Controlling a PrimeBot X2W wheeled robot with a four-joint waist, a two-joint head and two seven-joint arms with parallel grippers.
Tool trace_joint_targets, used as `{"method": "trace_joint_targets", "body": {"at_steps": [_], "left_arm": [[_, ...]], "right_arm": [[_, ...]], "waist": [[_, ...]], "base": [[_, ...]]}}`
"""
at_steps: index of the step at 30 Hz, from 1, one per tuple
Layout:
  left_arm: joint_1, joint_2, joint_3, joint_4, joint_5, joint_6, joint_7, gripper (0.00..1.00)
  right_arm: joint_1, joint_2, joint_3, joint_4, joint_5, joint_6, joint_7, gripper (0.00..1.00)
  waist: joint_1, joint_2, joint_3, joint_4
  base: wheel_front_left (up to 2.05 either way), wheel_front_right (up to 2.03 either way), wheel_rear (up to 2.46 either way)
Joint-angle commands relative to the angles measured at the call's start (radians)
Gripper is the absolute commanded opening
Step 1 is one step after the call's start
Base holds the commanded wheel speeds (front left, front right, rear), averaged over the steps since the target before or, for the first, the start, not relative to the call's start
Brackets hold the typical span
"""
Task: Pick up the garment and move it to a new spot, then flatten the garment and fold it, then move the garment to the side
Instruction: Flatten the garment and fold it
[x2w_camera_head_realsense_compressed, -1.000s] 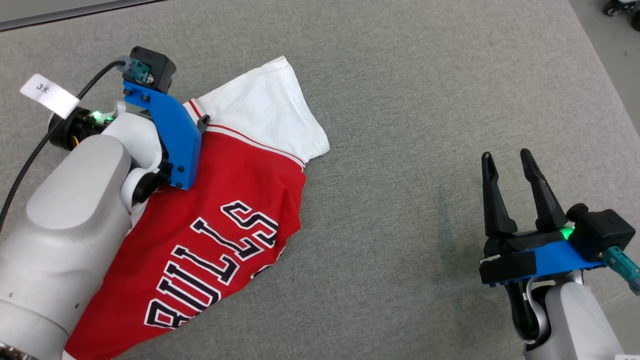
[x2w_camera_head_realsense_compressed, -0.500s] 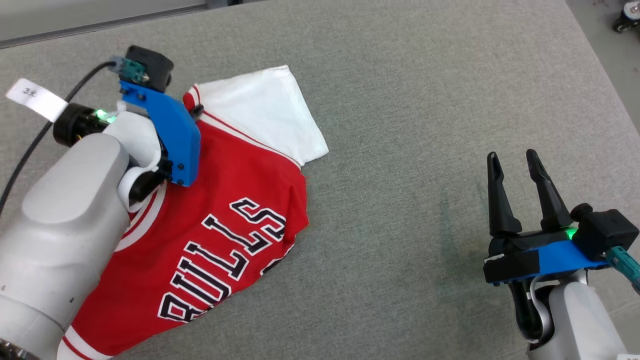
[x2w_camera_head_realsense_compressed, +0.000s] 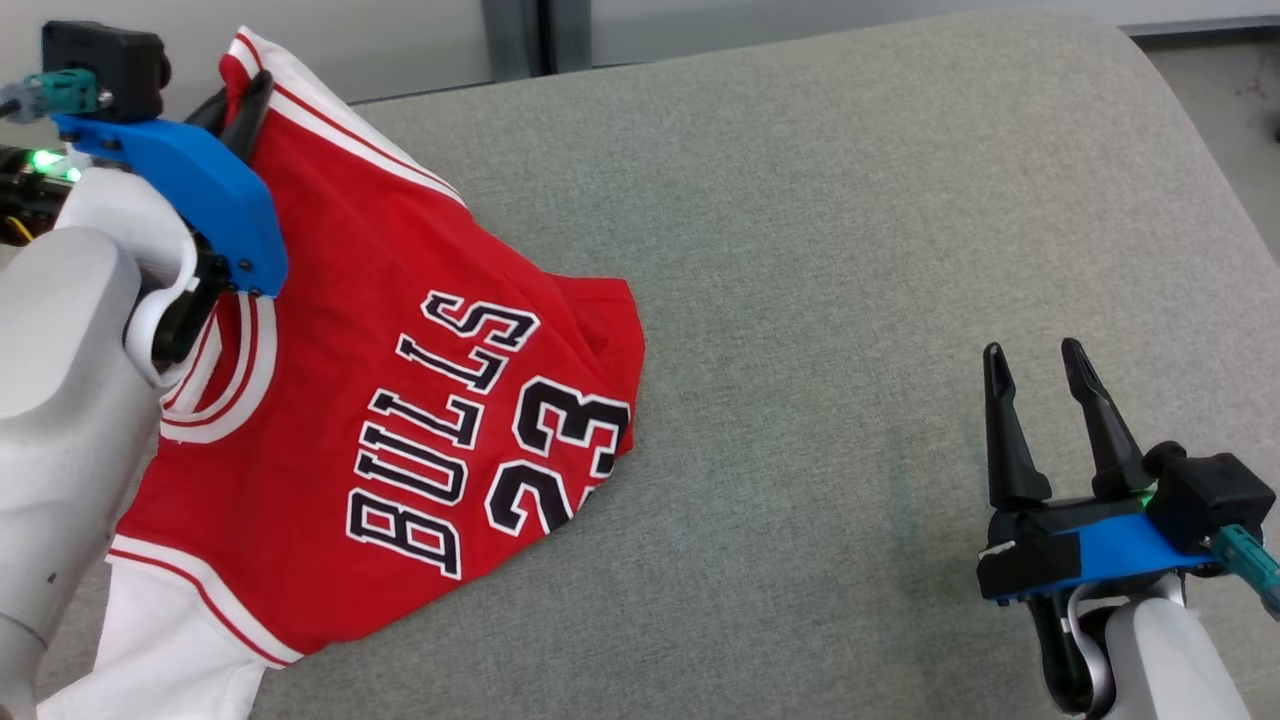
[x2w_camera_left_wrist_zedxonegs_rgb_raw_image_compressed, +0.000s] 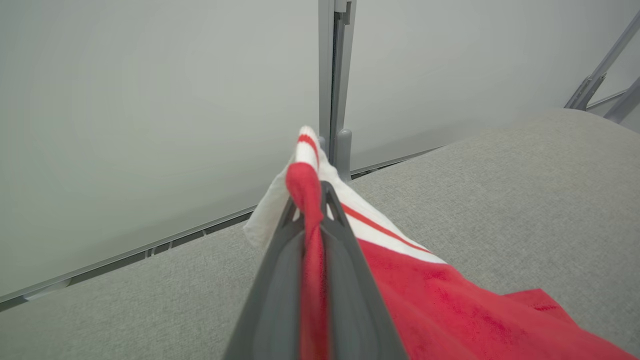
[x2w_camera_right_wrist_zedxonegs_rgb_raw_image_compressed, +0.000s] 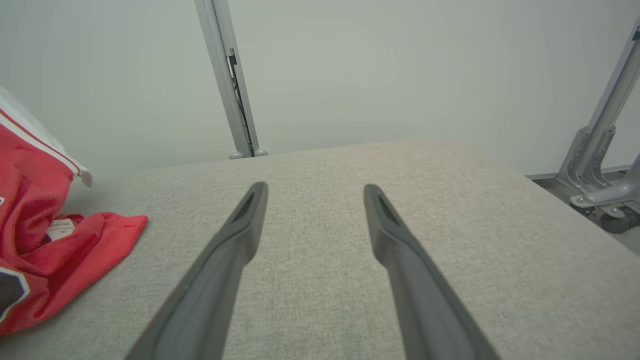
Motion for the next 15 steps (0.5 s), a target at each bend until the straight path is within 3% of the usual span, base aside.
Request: {"method": "trace_joint_targets", "body": {"at_steps": [1, 10, 15], "left_arm": [[0.016, 0.007, 0.009, -0.002, -0.001, 0.005, -0.017, 0.00], [0.082, 0.080, 0.024, -0.025, 0.016, 0.060, -0.110, 0.00], [0.127, 0.075, 0.025, -0.023, 0.007, 0.079, -0.139, 0.00]], "right_arm": [[0.013, -0.002, -0.003, 0.001, -0.003, 0.002, -0.004, 1.00], [0.049, -0.002, -0.011, 0.004, -0.033, 0.002, -0.004, 1.00], [0.049, -0.002, 0.000, 0.005, -0.039, 0.002, -0.004, 1.00]], "waist": [[0.0000, 0.0000, -0.007, 0.005], [0.0000, 0.0000, -0.060, 0.067], [0.0000, 0.0000, -0.071, 0.077]], "base": [[0.00, 0.00, 0.00], [0.00, 0.00, 0.00], [0.00, 0.00, 0.00]]}}
